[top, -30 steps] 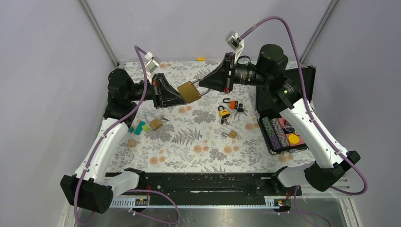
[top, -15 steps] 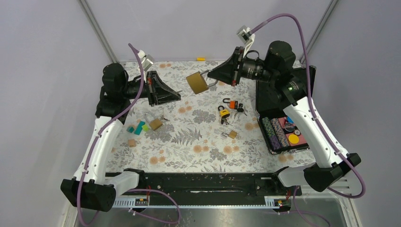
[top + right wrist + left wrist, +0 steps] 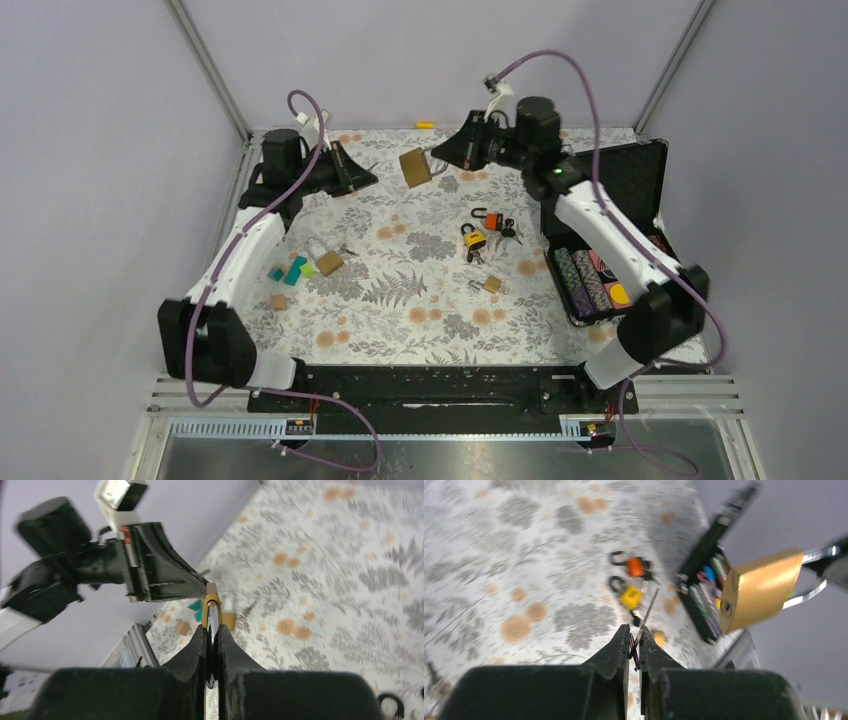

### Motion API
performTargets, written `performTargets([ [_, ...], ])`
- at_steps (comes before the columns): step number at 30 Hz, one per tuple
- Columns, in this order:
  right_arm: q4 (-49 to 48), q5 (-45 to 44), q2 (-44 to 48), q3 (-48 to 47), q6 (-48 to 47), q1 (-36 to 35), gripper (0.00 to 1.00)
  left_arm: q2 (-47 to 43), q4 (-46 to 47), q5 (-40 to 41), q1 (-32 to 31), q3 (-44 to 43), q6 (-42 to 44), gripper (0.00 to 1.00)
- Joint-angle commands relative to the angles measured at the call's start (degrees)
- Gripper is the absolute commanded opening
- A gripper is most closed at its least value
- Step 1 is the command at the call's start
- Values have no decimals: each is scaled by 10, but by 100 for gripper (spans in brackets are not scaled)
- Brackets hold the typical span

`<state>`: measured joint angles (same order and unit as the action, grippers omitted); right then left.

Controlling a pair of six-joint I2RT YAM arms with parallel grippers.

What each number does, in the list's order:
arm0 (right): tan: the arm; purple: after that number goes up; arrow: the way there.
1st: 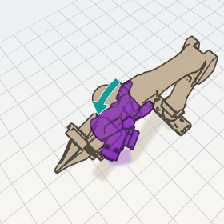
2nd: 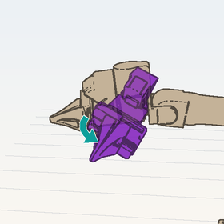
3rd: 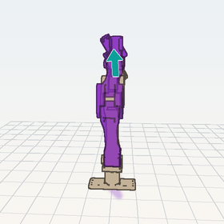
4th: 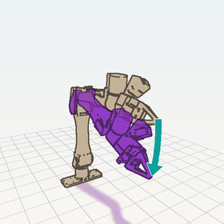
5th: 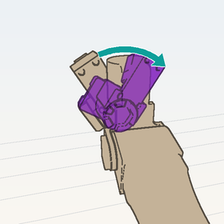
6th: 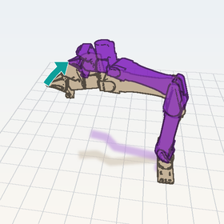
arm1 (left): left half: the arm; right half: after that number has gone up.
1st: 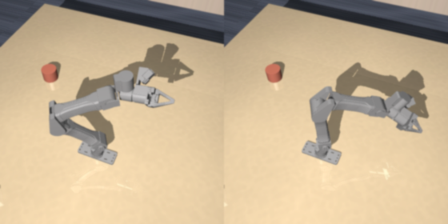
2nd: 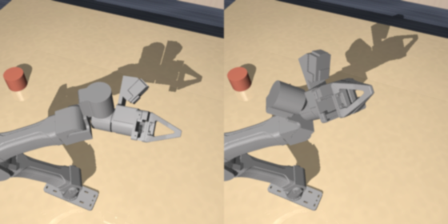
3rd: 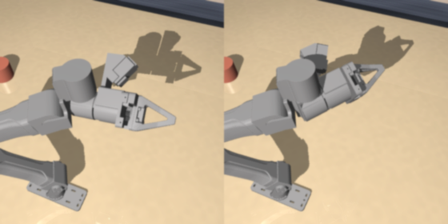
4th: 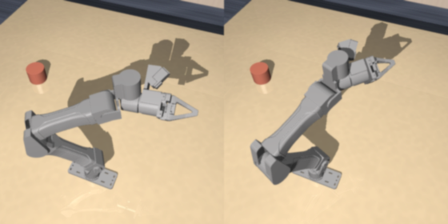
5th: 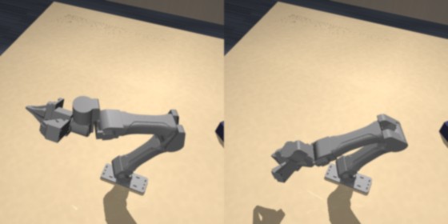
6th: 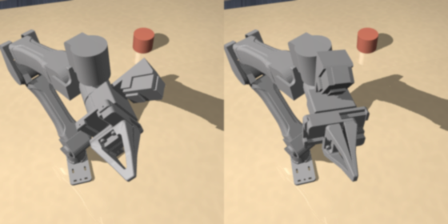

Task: Lock with the key
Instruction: Place the lock at the center of the board, then place the key at the center of the board.

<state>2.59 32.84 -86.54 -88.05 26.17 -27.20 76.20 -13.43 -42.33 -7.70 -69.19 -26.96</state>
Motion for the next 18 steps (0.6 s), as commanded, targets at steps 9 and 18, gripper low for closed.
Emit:
performTargets([
  [9,-154,-42,-251,8,100,-11,0,271,93,173,-17,-62,-82,0],
  [18,-137,-35,-390,-90,159,-23,0,436,61,160,-35,-177,-53,13],
])
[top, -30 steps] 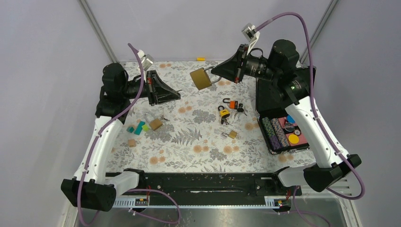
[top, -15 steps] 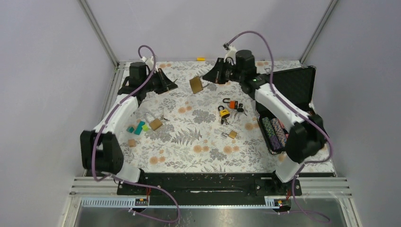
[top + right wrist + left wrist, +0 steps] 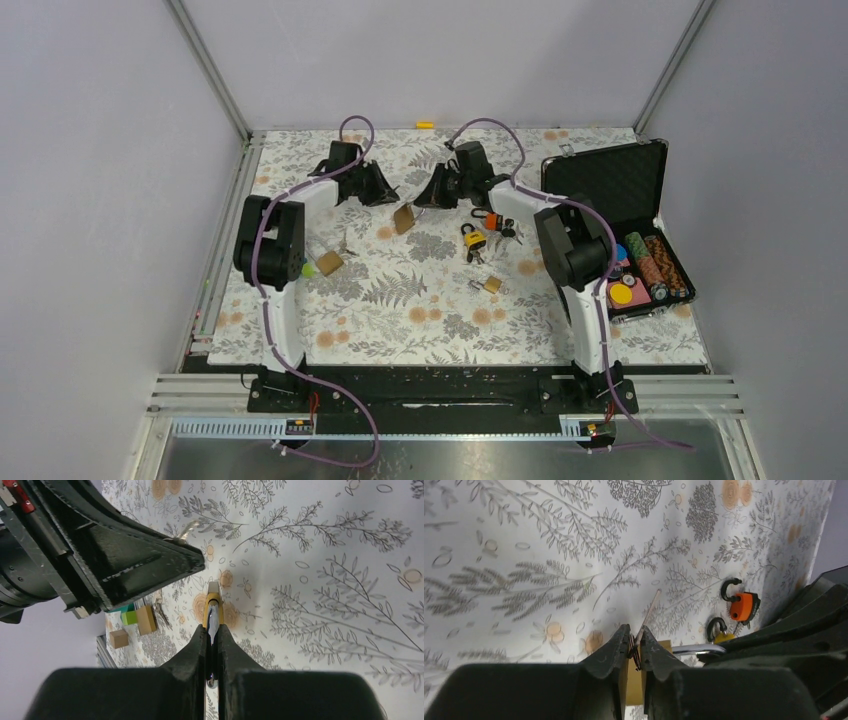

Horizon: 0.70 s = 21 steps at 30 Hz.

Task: Lock with the key
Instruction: Place the key at the center of the board.

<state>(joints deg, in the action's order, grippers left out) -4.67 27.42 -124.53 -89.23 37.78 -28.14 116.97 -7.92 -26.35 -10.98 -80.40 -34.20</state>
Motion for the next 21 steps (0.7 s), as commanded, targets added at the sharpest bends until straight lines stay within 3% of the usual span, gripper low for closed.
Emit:
performTargets([
  [1,-61,19,-20,-86,45,-16,0,38,2,-4,-3,-72,24,14],
  [4,-54,18,-50,-104,68,-18,0,59,-15,-6,-3,-94,35,22],
  [10,-14,4,-94,-142,74,-19,0,57,-23,26,1,-94,38,65],
  [12,-1,-6,-99,-146,73,-18,0,48,-27,39,6,-91,41,72],
  [15,32,-32,-101,-147,67,-18,1,19,-31,83,11,-78,43,75],
  [17,68,-62,-96,-146,61,-18,9,-9,-36,124,14,-67,45,77],
  [21,127,-128,-80,-145,39,-15,37,-70,-35,176,18,-30,58,80],
])
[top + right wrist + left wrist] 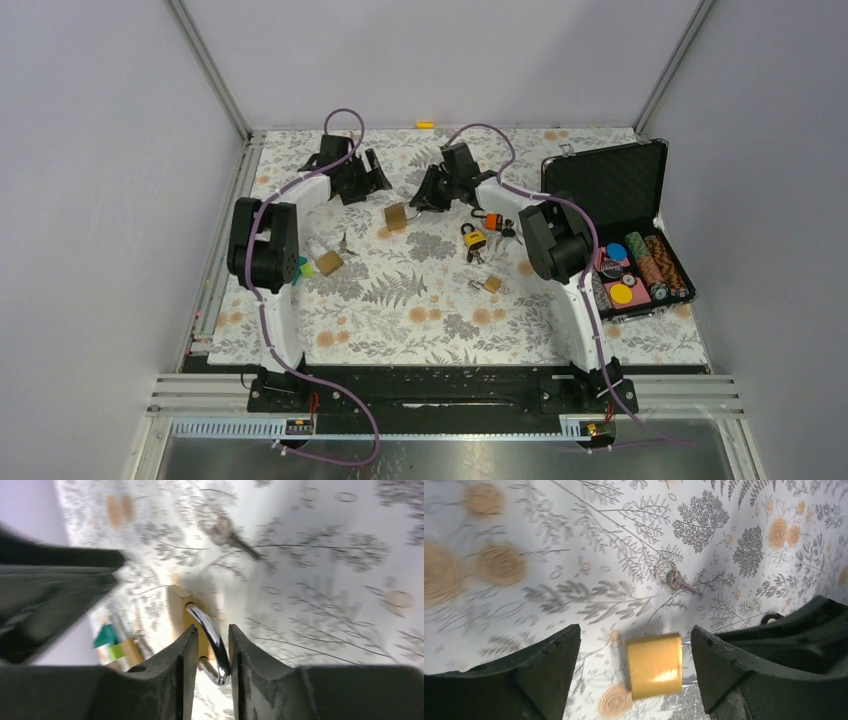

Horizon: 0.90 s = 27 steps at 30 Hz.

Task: Lock with the key
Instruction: Place the key at the center of the board, then pick up the lock from the center of the board.

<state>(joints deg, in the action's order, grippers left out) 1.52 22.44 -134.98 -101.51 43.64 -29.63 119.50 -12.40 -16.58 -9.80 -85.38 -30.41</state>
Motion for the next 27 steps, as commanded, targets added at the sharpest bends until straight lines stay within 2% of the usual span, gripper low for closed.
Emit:
performTargets([
  [1,81,-90,27,-26,-27,1,41,-112,9,82,7,28,26,81],
  [5,133,-125,38,-50,-68,11,56,-176,8,79,7,63,40,85],
  [7,145,-126,55,-49,-87,17,63,-209,6,70,7,82,48,90],
  [11,152,-135,127,24,-128,30,76,-273,-20,65,7,114,68,99],
  [20,239,-244,315,235,-198,32,80,-405,-44,64,7,210,53,99],
  [23,258,-233,320,258,-236,31,83,-435,-43,48,7,236,47,99],
  [27,296,-226,274,229,-301,30,83,-459,-42,28,7,251,39,99],
])
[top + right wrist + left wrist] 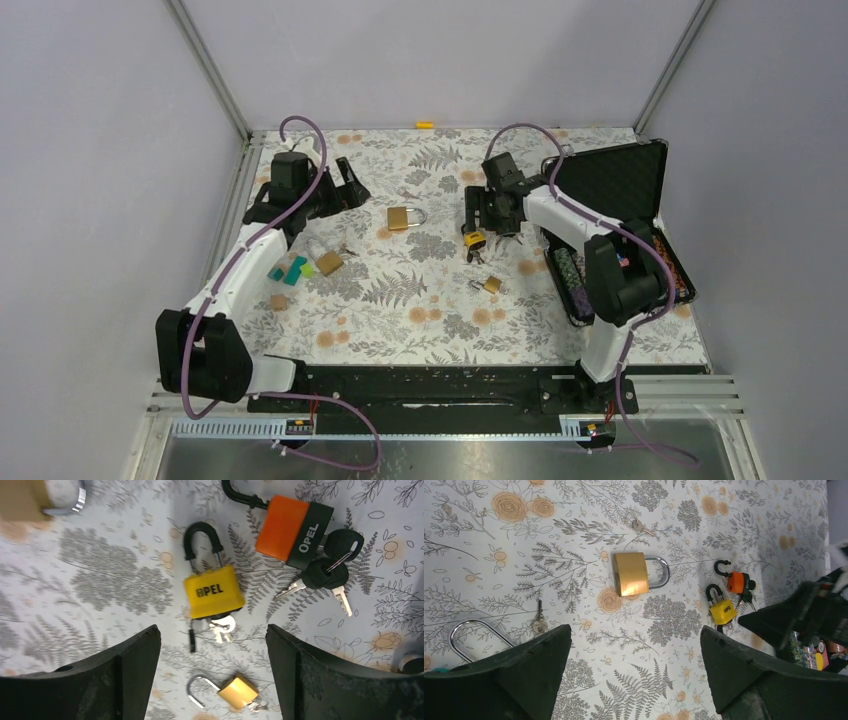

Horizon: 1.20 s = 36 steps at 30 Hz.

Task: Lock with the key
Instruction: Pick up the lock from the center of the board.

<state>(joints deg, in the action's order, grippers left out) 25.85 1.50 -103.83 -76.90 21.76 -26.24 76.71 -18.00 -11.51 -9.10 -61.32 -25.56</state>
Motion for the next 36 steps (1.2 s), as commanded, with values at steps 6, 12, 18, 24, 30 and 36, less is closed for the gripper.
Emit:
performTargets([
  [6,58,-24,-90,-60,-123,-13,84,-38,12,-49,0,11,-15,99],
  [12,68,-34,-138,-110,-126,-28,83,-42,11,-56,0,16,-13,99],
  [18,102,-82,-177,-162,-148,-50,79,-40,6,-58,0,14,-9,99],
  [24,138,-124,-201,-191,-170,-61,72,-34,6,-64,0,12,-6,99],
  [30,163,-119,-213,-211,-160,-64,46,-28,9,-71,0,14,-7,99],
  [36,152,-80,-152,-219,-99,-63,37,-66,87,-118,-2,55,-10,99],
])
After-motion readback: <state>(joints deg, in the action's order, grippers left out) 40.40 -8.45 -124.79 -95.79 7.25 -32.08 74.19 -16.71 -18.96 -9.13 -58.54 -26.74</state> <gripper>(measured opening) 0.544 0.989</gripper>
